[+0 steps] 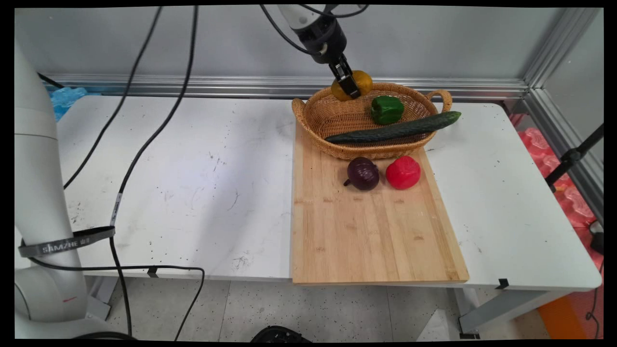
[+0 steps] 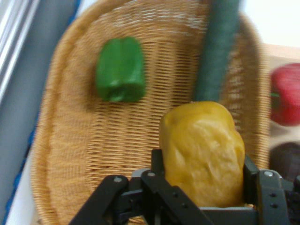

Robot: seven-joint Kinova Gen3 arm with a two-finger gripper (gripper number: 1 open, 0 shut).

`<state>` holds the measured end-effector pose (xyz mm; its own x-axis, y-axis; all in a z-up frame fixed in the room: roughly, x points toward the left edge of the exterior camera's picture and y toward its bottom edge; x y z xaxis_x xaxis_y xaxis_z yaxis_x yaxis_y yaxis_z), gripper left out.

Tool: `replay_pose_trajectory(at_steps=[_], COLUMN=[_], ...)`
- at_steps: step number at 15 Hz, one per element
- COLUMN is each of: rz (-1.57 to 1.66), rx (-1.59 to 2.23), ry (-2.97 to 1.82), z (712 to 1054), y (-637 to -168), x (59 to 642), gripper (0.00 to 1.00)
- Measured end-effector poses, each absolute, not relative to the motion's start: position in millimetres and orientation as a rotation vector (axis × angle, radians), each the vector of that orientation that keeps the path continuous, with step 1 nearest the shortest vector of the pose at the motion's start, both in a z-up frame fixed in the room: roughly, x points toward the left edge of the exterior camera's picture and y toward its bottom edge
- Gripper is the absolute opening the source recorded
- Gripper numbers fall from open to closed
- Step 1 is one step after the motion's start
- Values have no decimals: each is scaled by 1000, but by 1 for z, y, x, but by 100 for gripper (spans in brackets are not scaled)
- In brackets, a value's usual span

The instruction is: Place the picked object on the cutting board

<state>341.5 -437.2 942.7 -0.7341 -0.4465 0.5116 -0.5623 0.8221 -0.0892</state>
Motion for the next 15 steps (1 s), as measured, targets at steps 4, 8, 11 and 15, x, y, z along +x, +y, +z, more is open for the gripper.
replay_pose_trajectory(at_steps=[4,8,11,15], rz=[266,215,186,158], rx=[596,473,405,341], ry=[-2556,-2576,-2588,-2604], z=[962,962,952,927], y=[-396,-363,-345,-330], x=[328,309,291,264], gripper=[0,0,0,0])
